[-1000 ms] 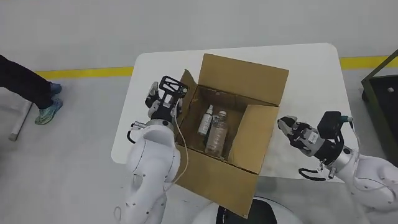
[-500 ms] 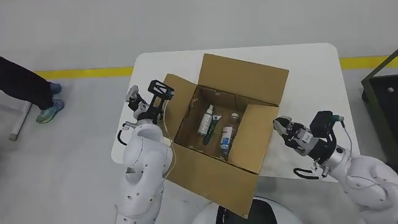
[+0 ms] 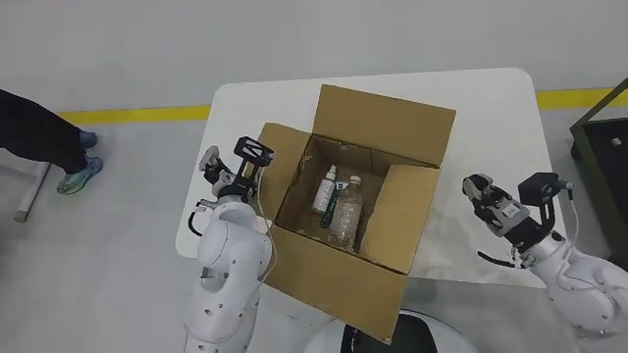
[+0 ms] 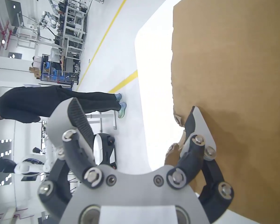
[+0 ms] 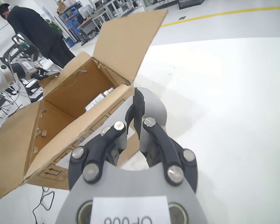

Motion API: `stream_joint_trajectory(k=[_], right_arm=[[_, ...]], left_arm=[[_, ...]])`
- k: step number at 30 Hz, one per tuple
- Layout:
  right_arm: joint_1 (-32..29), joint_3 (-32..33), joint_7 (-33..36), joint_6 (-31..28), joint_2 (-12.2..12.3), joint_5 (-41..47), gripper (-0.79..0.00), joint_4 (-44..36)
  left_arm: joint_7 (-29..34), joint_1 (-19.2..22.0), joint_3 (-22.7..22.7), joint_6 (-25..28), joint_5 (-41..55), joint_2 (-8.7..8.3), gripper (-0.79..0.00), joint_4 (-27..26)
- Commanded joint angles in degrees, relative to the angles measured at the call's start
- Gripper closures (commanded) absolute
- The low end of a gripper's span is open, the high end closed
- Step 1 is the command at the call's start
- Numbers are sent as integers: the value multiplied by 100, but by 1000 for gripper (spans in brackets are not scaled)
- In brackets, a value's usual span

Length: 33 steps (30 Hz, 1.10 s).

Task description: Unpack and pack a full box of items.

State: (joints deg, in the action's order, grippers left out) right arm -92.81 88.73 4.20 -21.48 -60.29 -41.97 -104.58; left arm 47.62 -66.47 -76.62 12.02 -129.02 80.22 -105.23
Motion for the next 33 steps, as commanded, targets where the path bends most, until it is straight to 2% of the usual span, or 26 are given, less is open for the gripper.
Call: stream_joint_trajectory(k=[1, 13, 18, 20, 25, 33], right_arm=[[59, -136, 128, 47, -14, -34, 0, 107], [689, -794, 368, 99, -119, -38, 0, 564], [1133, -993, 397, -94, -157, -86, 0, 848], [1343, -1060, 417, -172, -172, -130, 0, 942], [1790, -1233, 598, -443, -197, -243, 0, 1187], [2446, -1527, 837, -697, -251, -409, 0, 1678]], left_arm=[[-9, -10, -3, 2, -12, 4, -785, -7], [106, -262, -295, 131, 164, 7, -785, -915], [127, -332, -450, 198, 195, 2, -785, -1324], [76, -358, -444, 433, -390, -35, -785, -1430], [-44, -492, -523, 456, -311, -36, -785, -1686], [-372, -592, -524, 726, 921, 1, -785, -2241]])
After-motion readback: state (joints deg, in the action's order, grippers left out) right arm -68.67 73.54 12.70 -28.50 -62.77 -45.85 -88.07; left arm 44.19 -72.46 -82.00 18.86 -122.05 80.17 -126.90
